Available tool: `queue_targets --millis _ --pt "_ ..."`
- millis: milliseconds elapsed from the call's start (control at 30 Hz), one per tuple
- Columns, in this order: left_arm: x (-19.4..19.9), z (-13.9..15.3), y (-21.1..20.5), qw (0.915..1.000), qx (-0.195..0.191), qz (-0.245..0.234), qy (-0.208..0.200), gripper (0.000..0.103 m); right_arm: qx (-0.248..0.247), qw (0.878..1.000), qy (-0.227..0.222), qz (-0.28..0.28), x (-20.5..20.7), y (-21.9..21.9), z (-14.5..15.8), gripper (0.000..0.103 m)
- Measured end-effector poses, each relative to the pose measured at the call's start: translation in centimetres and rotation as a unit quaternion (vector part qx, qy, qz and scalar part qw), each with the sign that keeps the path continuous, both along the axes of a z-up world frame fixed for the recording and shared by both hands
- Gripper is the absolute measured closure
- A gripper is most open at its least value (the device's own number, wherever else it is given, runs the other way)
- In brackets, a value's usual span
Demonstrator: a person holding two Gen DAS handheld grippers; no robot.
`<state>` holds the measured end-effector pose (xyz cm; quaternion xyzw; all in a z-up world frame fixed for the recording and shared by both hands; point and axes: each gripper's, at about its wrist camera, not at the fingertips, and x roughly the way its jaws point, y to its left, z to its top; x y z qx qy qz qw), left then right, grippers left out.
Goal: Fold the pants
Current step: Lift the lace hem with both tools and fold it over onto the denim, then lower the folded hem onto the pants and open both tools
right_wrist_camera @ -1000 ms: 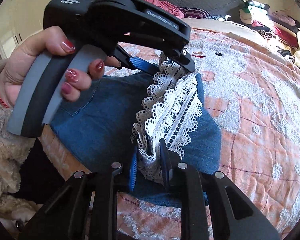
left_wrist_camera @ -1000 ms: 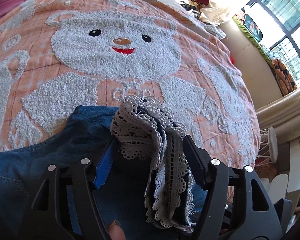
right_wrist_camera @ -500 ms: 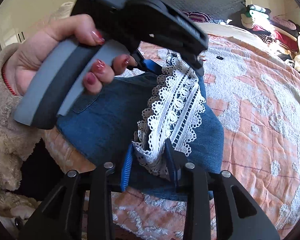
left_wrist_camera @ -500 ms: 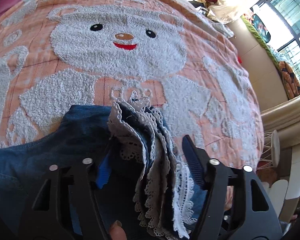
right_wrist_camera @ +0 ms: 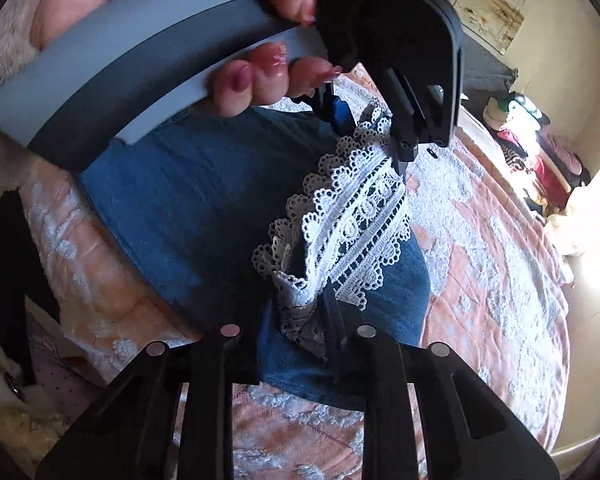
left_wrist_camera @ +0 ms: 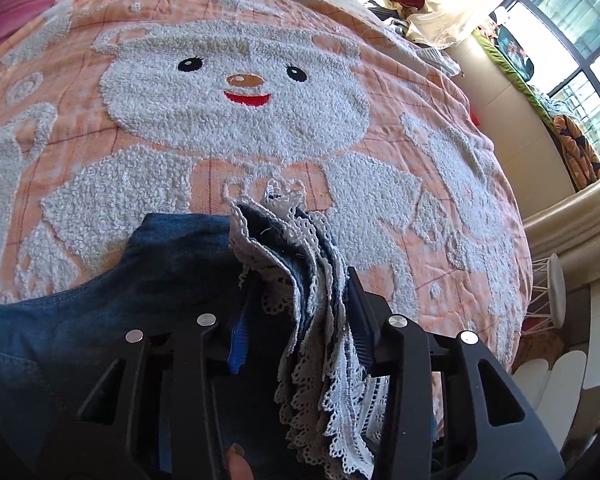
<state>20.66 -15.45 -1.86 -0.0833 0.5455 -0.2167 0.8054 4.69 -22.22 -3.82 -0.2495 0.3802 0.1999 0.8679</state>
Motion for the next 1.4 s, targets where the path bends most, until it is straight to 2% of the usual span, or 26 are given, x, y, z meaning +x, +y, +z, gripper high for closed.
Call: queue_targets --millis 33,67,100,133,267,400,467,600,733,867,933,1000,1100,1200,1267,1333,1400 --pt "-0.2 0.4 0.3 1.0000 -0.005 -0.004 -0.005 0.072 0.034 0.999 0.011 -0.001 0.2 -0.6 0.7 0.087" --pt "-0.4 0.9 0.7 0.9999 -0.009 -0.008 -0.010 0.073 0.091 0.995 0.030 0.003 0.3 -1.3 1.7 0.087" --pt "-0.6 1.4 1.0 0.9997 -0.015 -0.012 -0.013 0.074 0.147 0.988 0.053 0.010 0.5 -2.0 2.7 0.087" --pt "-1.0 1.9 1.5 0.9994 -0.023 -0.016 -0.021 0.074 0.182 0.981 0.065 0.012 0.6 -2.5 3.4 0.087" --pt "-2.3 3.7 4.1 0.9976 -0.042 -0.026 -0.050 0.074 0.231 0.968 0.091 0.038 0.8 -1.4 4.4 0.087" --pt "-2.7 2.6 7.3 0.9973 -0.049 -0.015 -0.053 0.075 0.222 0.965 0.122 0.071 1.3 1.5 3.3 0.087" --pt "-2.4 1.0 8.9 0.9979 -0.057 -0.006 -0.030 0.075 0.224 0.960 0.147 0.084 1.2 3.2 2.5 0.087" --pt "-1.9 -1.5 10.8 0.9977 -0.067 0.007 -0.009 0.075 0.210 0.960 0.167 0.079 1.6 5.6 1.1 0.087" --pt "-1.7 -2.0 11.5 0.9968 -0.074 0.017 -0.023 0.075 0.223 0.957 0.176 0.066 2.1 5.7 0.7 0.083" --pt "-2.2 -0.8 12.1 0.9928 -0.102 0.017 -0.061 0.075 0.248 0.951 0.172 0.064 0.5 4.9 2.0 0.060" --pt "-2.2 -0.7 12.2 0.9944 -0.079 0.021 -0.067 0.075 0.265 0.950 0.154 0.059 0.1 3.7 3.4 0.051" --pt "-2.2 -1.2 12.1 0.9970 -0.037 0.022 -0.064 0.075 0.271 0.952 0.137 0.046 0.1 2.6 4.3 0.051" --pt "-2.8 -1.2 12.3 0.9972 -0.026 0.023 -0.066 0.072 0.240 0.964 0.114 0.017 0.7 1.7 4.6 0.051" --pt "-4.0 -0.5 12.2 0.9958 0.002 0.024 -0.088 0.067 0.177 0.978 0.105 -0.027 1.7 0.5 3.5 0.051" --pt "-5.3 0.0 12.3 0.9945 0.020 0.025 -0.100 0.063 0.140 0.983 0.104 -0.049 1.7 -0.1 2.3 0.051" --pt "-6.9 0.6 12.3 0.9923 0.036 0.028 -0.115 0.061 0.128 0.983 0.113 -0.064 1.5 -1.3 1.0 0.051" --pt "-8.6 1.3 12.1 0.9903 0.041 0.030 -0.129 0.060 0.143 0.980 0.119 -0.071 0.8 -2.1 -0.1 0.051"
